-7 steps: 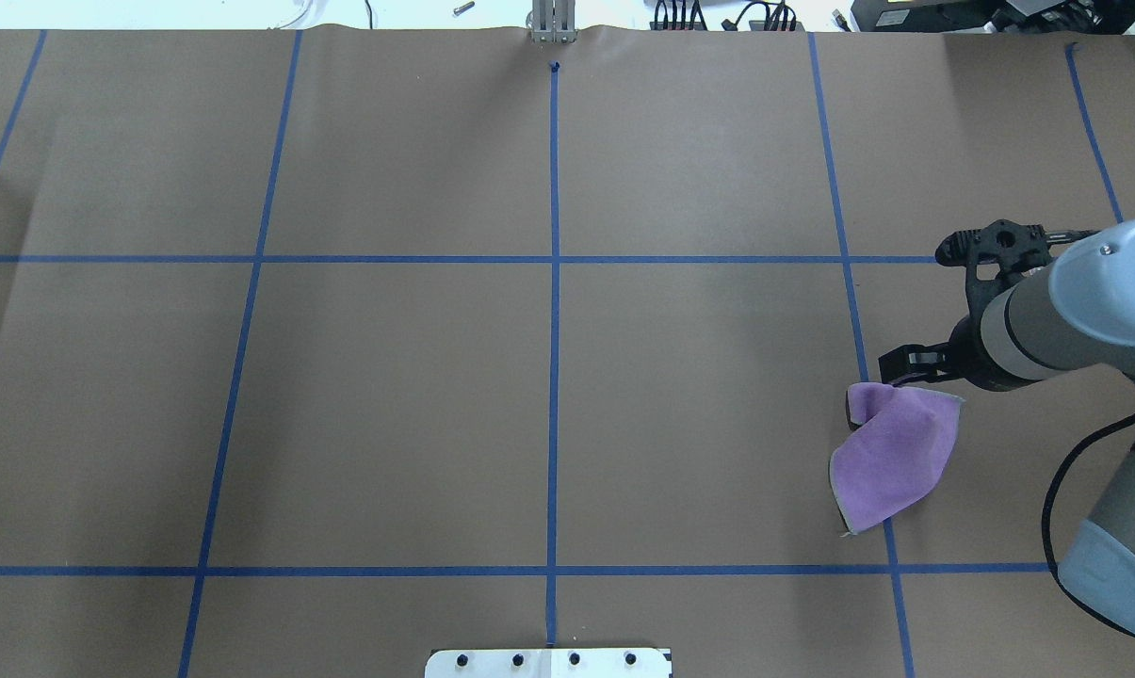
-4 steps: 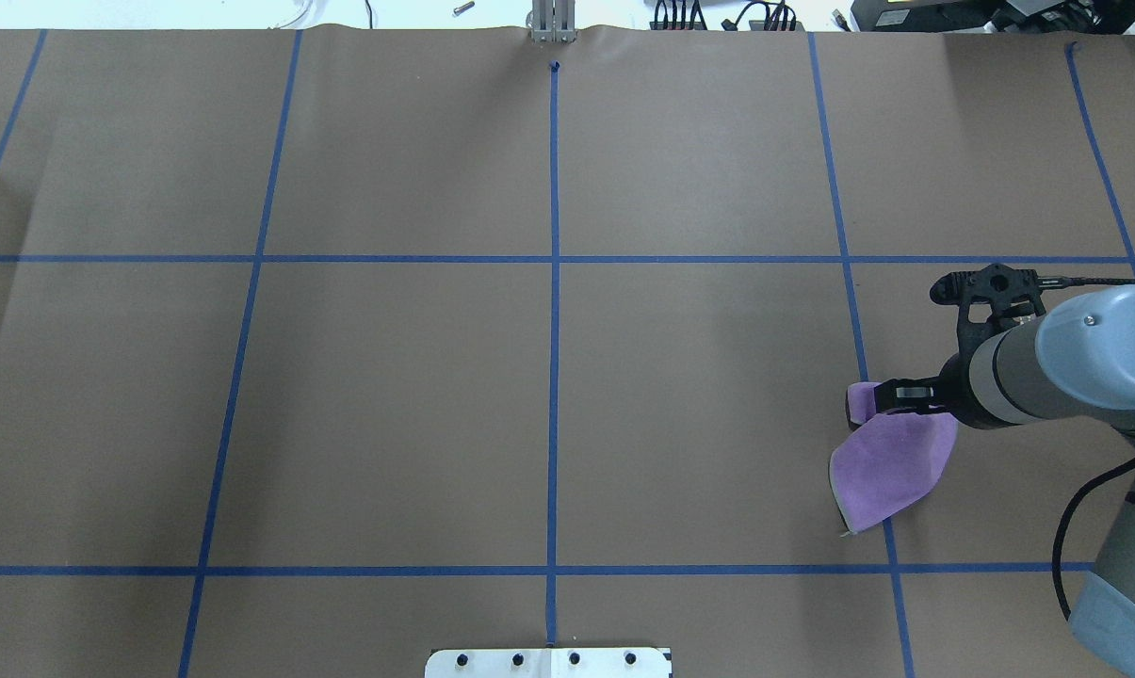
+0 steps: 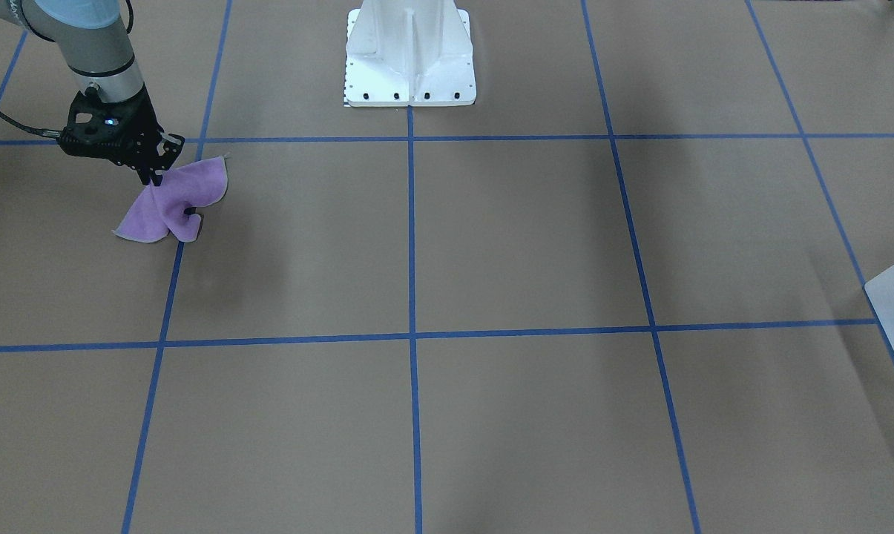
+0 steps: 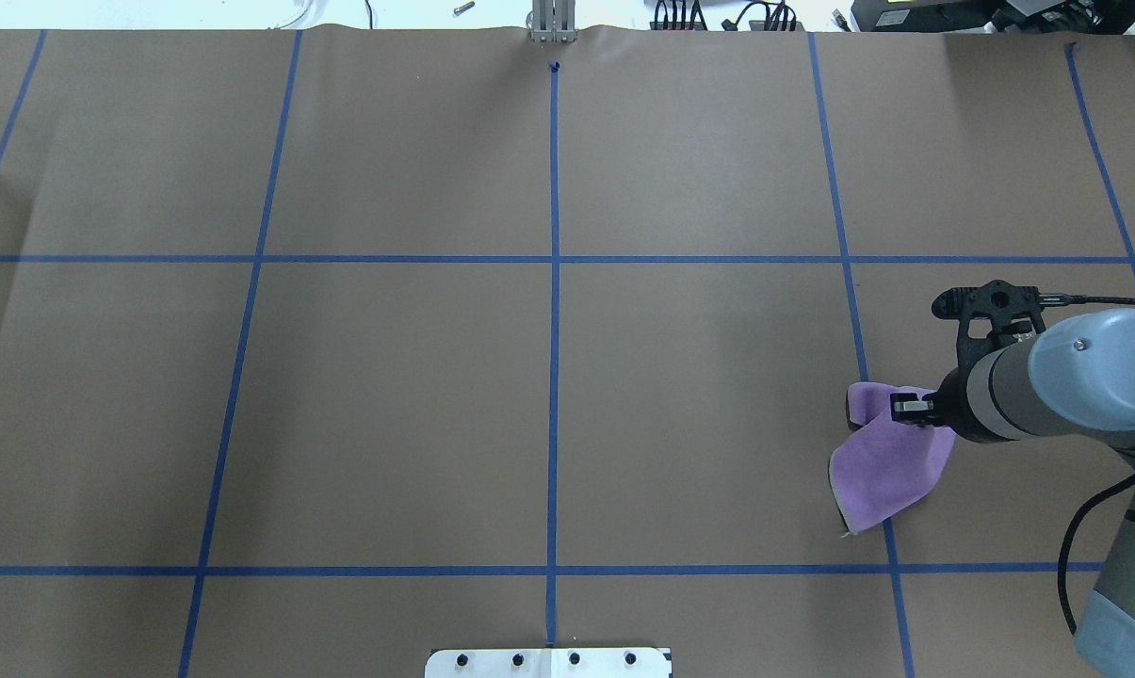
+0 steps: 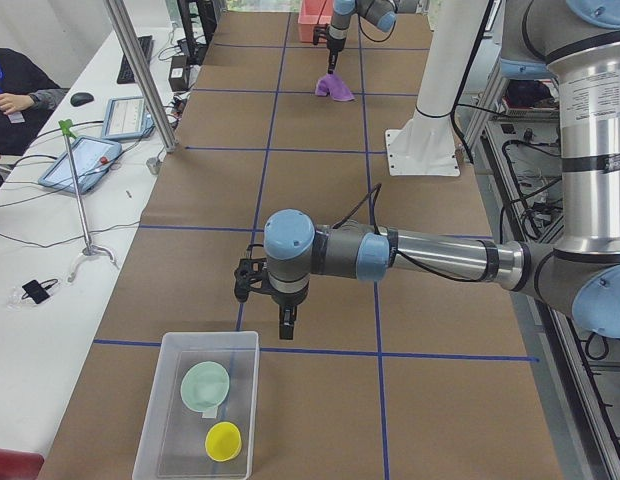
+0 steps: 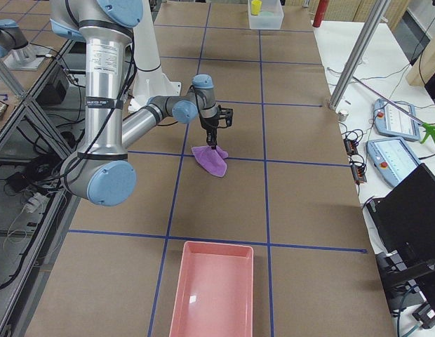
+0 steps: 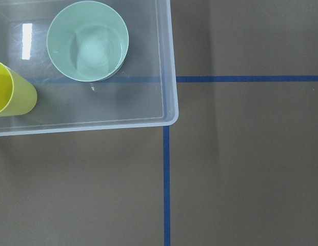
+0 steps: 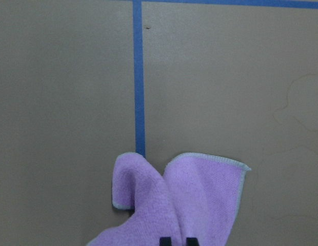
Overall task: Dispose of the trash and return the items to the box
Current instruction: 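Close the right gripper on the purple cloth's raised fold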
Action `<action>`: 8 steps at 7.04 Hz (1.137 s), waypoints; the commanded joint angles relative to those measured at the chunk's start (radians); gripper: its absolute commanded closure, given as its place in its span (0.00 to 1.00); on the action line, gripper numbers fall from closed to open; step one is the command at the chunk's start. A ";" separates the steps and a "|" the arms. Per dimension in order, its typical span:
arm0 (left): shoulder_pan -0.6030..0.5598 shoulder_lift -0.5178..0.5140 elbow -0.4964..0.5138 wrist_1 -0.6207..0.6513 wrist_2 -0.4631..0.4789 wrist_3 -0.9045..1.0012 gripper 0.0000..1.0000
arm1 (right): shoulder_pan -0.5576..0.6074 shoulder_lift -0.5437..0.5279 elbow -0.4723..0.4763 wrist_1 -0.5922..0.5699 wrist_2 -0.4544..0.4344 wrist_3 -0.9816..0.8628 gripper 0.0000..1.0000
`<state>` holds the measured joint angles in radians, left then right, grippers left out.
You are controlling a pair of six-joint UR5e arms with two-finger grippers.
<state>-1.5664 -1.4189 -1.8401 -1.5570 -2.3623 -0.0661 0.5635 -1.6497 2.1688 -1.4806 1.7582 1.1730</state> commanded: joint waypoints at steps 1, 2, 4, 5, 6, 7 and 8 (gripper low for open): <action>-0.001 0.000 -0.001 0.000 0.000 0.000 0.01 | -0.001 -0.010 0.003 -0.004 0.000 0.000 0.72; -0.001 0.000 -0.001 0.000 0.000 -0.001 0.01 | -0.002 -0.009 0.006 -0.006 0.001 -0.001 0.70; -0.001 0.002 0.001 0.000 0.000 -0.001 0.01 | -0.002 -0.010 0.006 -0.010 0.001 -0.001 0.95; -0.001 0.002 0.001 0.000 0.000 0.000 0.01 | -0.001 -0.009 0.008 -0.010 0.001 -0.001 1.00; -0.001 0.002 0.001 0.000 0.000 0.000 0.01 | -0.002 -0.007 0.014 -0.012 0.003 -0.001 1.00; -0.001 0.002 0.001 0.000 0.000 0.000 0.01 | 0.001 -0.002 0.025 -0.024 0.003 -0.003 1.00; -0.001 0.002 0.002 0.000 0.000 -0.001 0.01 | 0.009 0.014 0.090 -0.141 0.013 -0.019 1.00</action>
<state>-1.5677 -1.4174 -1.8388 -1.5570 -2.3623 -0.0663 0.5655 -1.6497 2.2049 -1.5289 1.7633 1.1670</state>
